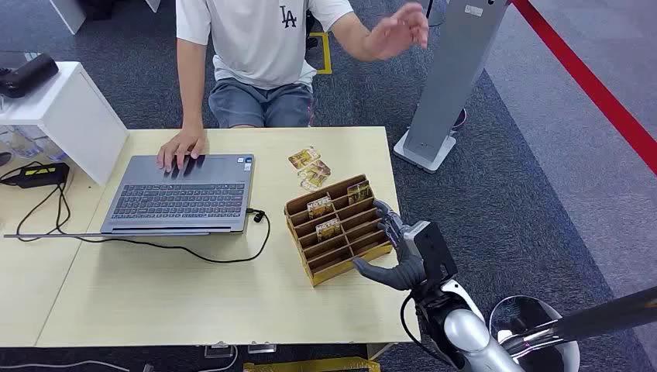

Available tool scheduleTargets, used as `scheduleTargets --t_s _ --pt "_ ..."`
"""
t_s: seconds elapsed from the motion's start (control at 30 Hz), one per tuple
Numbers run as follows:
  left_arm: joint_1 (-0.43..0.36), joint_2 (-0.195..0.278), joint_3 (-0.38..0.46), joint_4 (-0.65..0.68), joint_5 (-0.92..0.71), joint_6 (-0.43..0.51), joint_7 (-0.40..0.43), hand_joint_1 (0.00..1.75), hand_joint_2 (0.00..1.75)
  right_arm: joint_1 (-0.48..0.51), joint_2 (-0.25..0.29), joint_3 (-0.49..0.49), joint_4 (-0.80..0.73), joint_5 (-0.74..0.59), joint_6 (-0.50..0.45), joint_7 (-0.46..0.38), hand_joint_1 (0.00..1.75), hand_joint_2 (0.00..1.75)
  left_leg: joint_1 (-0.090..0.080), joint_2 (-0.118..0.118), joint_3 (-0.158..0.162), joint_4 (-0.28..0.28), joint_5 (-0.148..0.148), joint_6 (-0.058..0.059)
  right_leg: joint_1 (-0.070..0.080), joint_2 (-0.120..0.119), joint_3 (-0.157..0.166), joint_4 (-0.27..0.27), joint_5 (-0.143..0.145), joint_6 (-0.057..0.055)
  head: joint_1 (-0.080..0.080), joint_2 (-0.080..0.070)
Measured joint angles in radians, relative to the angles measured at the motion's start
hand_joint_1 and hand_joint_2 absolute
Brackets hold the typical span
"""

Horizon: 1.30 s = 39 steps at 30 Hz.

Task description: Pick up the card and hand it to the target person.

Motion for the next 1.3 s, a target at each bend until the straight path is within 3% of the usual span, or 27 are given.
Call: scheduleTargets --t_s 0.07,0.13,0.17,0.33,0.43,0.6,0.83,0.93,1.1,1.17,1.3 --pt "0.000 0.000 0.000 0.000 0.000 0.000 0.001 0.00 0.00 0.000 0.000 0.000 0.000 0.004 0.000 0.001 0.64 1.75 0.000 0.000 0.000 0.000 0.000 0.000 0.000 0.000 0.000 0.000 0.000 0.000 0.000 0.000" --pt "0.000 0.000 0.000 0.000 0.000 0.001 0.002 0.00 0.00 -0.001 0.000 0.000 0.000 0.037 -0.006 0.017 1.44 1.75 0.000 0.000 0.000 0.000 0.000 0.000 0.000 0.000 0.000 0.000 0.000 0.000 0.000 0.000" --pt "0.000 0.000 0.000 0.000 0.001 0.002 0.003 0.00 0.00 -0.003 0.000 0.001 -0.001 0.085 -0.015 0.039 1.61 1.75 0.000 0.000 0.000 0.000 0.000 0.000 0.000 0.000 0.000 0.000 0.000 0.000 0.000 0.000" --pt "0.000 0.001 0.000 0.000 0.008 0.006 0.003 0.00 0.00 -0.034 0.000 0.017 -0.012 0.540 -0.045 0.231 1.58 1.75 0.000 0.000 0.000 0.000 0.000 0.000 0.000 0.000 0.000 0.000 0.000 0.000 0.000 0.000" --pt "0.000 0.001 0.000 0.000 0.008 0.006 -0.001 0.00 0.00 -0.054 0.001 0.030 -0.030 0.764 -0.030 0.305 1.53 1.75 0.000 0.000 0.000 0.000 0.000 0.000 0.000 0.000 0.000 0.000 0.000 0.000 0.001 0.000" --pt "0.000 0.001 0.000 0.000 0.002 0.003 -0.006 0.00 0.00 -0.094 0.005 0.057 -0.062 0.935 0.019 0.362 1.58 1.75 0.000 0.000 0.000 0.000 0.000 0.000 0.000 0.000 0.000 0.000 0.000 0.000 0.000 0.000" --pt "-0.001 0.001 0.000 0.000 -0.001 0.001 -0.006 0.00 0.00 -0.172 0.021 0.131 -0.072 1.133 0.131 0.404 1.47 1.75 0.000 0.000 0.000 0.000 0.000 0.000 0.000 0.000 0.000 0.001 0.000 0.000 0.001 0.000" --pt "-0.001 0.001 0.000 0.000 0.000 0.004 -0.004 0.00 0.00 -0.214 0.037 0.179 -0.064 1.213 0.170 0.414 1.22 1.75 0.000 0.000 0.000 0.000 0.000 0.000 0.000 0.000 0.000 0.001 0.000 0.000 0.000 0.000" --pt "-0.002 0.001 0.000 0.000 0.001 0.005 -0.004 0.00 0.00 -0.269 0.058 0.246 -0.029 1.275 0.202 0.422 0.58 1.75 0.000 0.000 -0.001 0.000 0.000 0.000 0.000 0.000 0.000 0.001 0.000 0.000 0.000 0.000" --pt "-0.002 0.001 0.000 0.000 0.001 0.005 -0.005 0.00 0.00 -0.283 0.065 0.267 -0.011 1.285 0.206 0.427 0.48 1.75 0.000 0.000 -0.001 0.000 0.000 0.000 0.000 0.000 0.000 0.001 0.000 0.000 0.000 0.000" --pt "-0.002 0.001 0.000 0.000 0.001 0.005 -0.007 0.00 0.00 -0.307 0.073 0.298 0.024 1.295 0.206 0.434 0.45 1.75 0.000 0.000 -0.001 0.000 0.000 0.000 0.000 0.000 0.000 0.001 0.000 0.000 0.001 0.000"
